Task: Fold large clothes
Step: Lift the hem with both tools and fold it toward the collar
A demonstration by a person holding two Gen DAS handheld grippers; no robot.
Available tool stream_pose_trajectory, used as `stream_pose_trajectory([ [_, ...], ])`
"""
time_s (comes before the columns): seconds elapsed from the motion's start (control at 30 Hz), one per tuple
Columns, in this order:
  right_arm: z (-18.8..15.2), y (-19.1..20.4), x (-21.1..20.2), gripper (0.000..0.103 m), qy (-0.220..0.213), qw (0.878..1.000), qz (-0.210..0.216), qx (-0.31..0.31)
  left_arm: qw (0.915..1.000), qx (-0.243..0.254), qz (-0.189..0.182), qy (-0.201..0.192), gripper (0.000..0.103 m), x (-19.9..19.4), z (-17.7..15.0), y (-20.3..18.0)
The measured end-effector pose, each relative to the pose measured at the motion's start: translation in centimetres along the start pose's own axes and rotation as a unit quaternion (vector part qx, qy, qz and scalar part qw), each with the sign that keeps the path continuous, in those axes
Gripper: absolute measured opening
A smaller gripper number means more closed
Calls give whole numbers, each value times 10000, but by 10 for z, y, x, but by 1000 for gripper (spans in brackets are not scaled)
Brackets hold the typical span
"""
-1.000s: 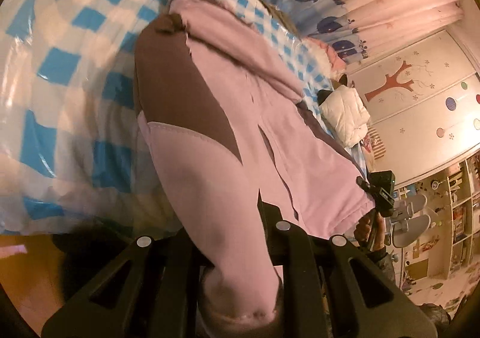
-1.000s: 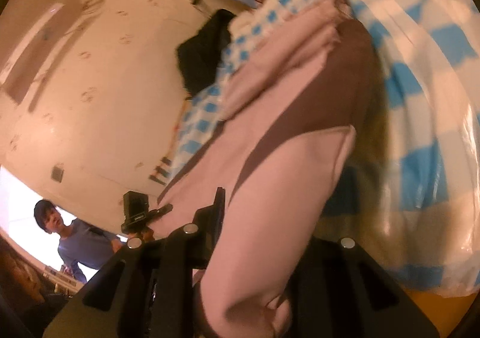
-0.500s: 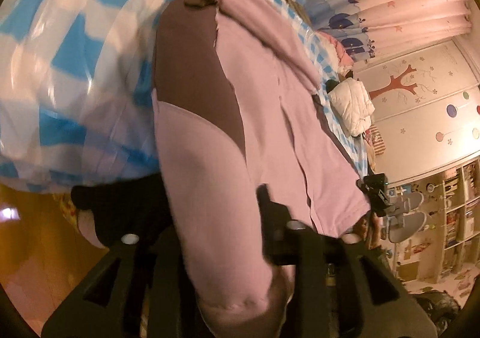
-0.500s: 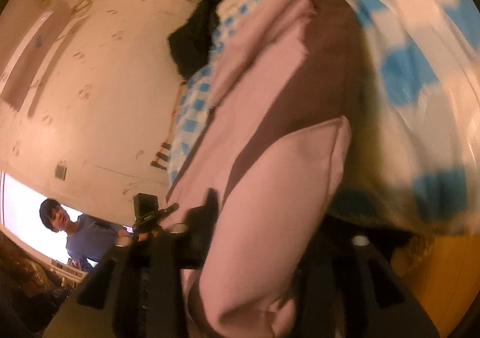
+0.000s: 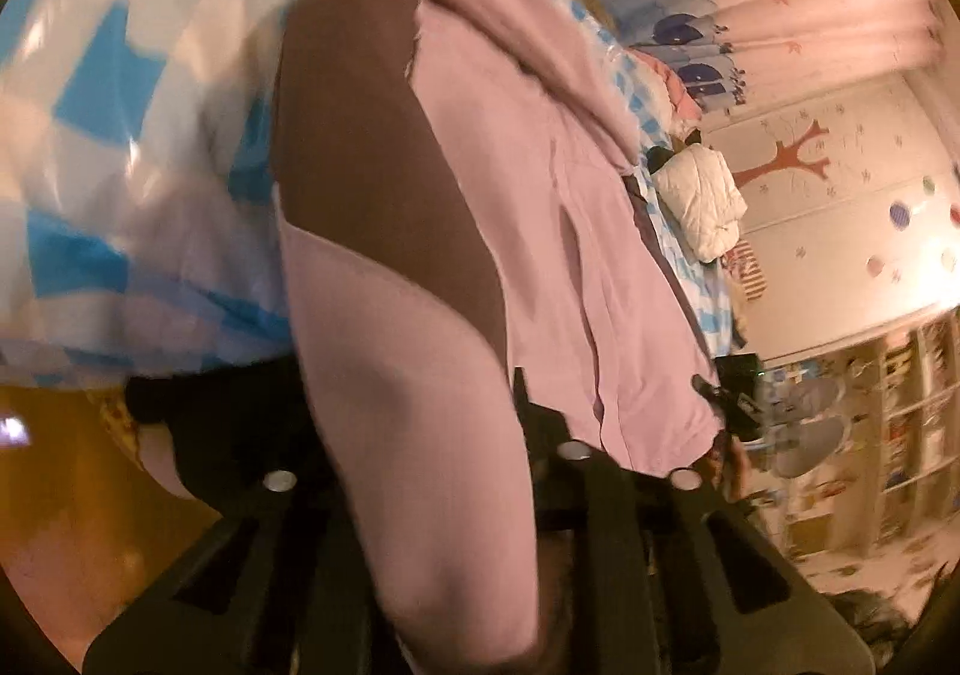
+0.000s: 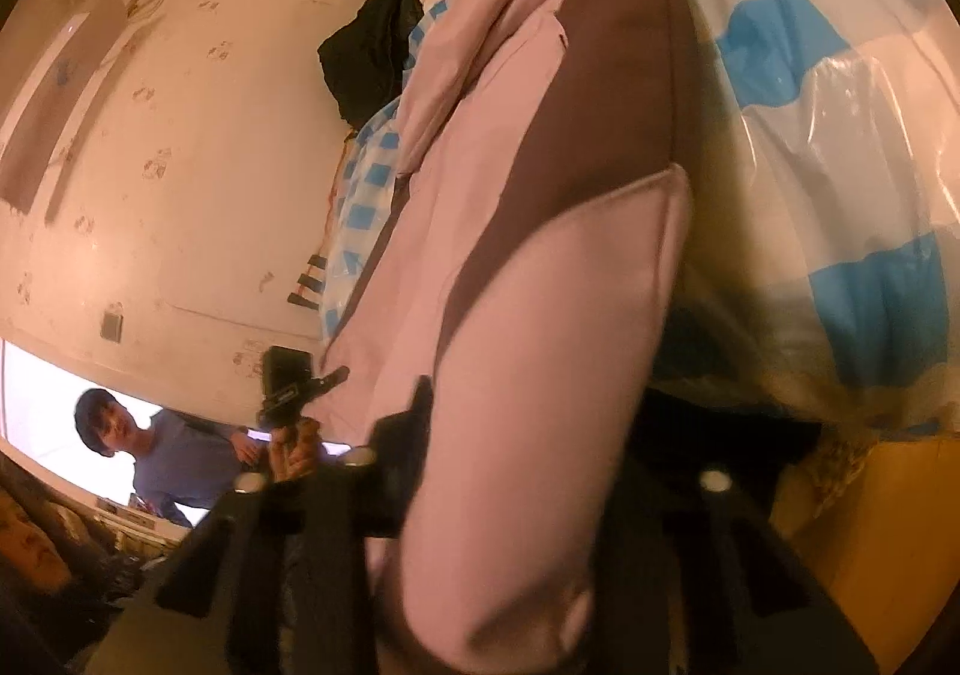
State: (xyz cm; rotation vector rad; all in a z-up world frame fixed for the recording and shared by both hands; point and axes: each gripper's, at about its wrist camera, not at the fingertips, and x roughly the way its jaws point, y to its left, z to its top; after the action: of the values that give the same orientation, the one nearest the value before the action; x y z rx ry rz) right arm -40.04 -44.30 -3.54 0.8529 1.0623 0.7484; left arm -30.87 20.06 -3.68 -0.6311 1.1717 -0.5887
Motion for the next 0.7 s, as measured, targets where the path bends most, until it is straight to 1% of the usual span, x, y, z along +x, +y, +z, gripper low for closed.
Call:
stream_pose_trajectory([
  [0.1,-5,17,-13,23,-290,9990,286,-164,9998,129,-39,-164,9,-17,-4,-15],
  [0.17,-8,27,-26,23,-485,9965,621,-272,9991,224,-205,-280,9,-35,-9,-25],
  [0.2,-10,29,-30,23,-549,9954,721,-301,9985,280,-292,-360,9,-46,-13,-30],
  [0.33,-9,34,-47,23,-896,9869,1309,-302,9962,196,-616,-591,9,-70,-17,-34],
  [0.4,-3,36,-48,23,-1000,9835,1472,-333,9946,131,-761,-700,9,-76,-12,-34],
  [0.53,21,51,-47,23,-1226,9753,1771,-479,9895,184,-1020,-1009,9,-86,11,-48],
  [0.6,37,59,-48,23,-1320,9716,1887,-544,9863,237,-1146,-1162,10,-92,29,-55],
  [0.67,54,71,-46,23,-1390,9690,1949,-614,9842,266,-1195,-1276,10,-95,47,-65],
  [0.7,64,76,-44,23,-1421,9679,1964,-661,9826,285,-1249,-1345,10,-96,60,-69],
])
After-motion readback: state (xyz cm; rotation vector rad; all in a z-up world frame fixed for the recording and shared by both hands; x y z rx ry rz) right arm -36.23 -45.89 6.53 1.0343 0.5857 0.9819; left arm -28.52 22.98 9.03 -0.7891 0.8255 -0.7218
